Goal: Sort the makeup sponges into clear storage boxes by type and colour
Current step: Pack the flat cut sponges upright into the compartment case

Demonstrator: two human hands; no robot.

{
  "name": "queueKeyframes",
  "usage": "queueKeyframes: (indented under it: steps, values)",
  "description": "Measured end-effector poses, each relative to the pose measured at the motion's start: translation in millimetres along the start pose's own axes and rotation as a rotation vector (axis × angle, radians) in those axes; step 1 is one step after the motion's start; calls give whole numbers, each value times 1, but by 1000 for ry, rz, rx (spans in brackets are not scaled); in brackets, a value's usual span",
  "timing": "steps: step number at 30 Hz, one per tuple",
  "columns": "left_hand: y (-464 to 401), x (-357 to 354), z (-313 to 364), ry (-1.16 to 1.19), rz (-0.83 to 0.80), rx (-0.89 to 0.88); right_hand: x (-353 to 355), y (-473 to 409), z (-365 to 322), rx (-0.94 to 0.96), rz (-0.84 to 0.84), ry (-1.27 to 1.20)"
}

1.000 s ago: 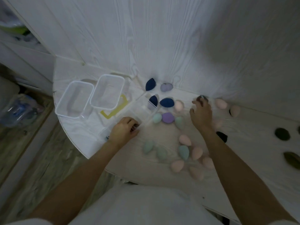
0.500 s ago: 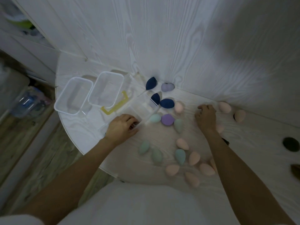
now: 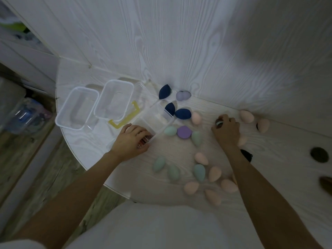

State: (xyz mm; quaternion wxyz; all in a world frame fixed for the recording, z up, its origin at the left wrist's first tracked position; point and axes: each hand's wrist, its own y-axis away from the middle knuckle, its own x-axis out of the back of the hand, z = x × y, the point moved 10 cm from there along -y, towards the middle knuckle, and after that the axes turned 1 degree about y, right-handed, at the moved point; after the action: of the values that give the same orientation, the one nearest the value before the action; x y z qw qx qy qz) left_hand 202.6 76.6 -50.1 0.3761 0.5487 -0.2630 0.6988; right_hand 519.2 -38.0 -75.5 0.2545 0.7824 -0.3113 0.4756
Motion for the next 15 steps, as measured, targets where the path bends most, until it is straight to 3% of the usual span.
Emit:
queueKeyframes:
  steps: [4,6,10,15]
  values:
    - [3,2,-1,49,40,3,30,37,-58,110,161,-397]
    - [5,4,-1,76,65,-15,28,59,-93,144,101,-515]
    - [6,9,-2,66,105,-40,-7,93,-164,298,-78,-466]
    - [8,11,-9,51,145,-68,-31,107,-212,432,-40,-395]
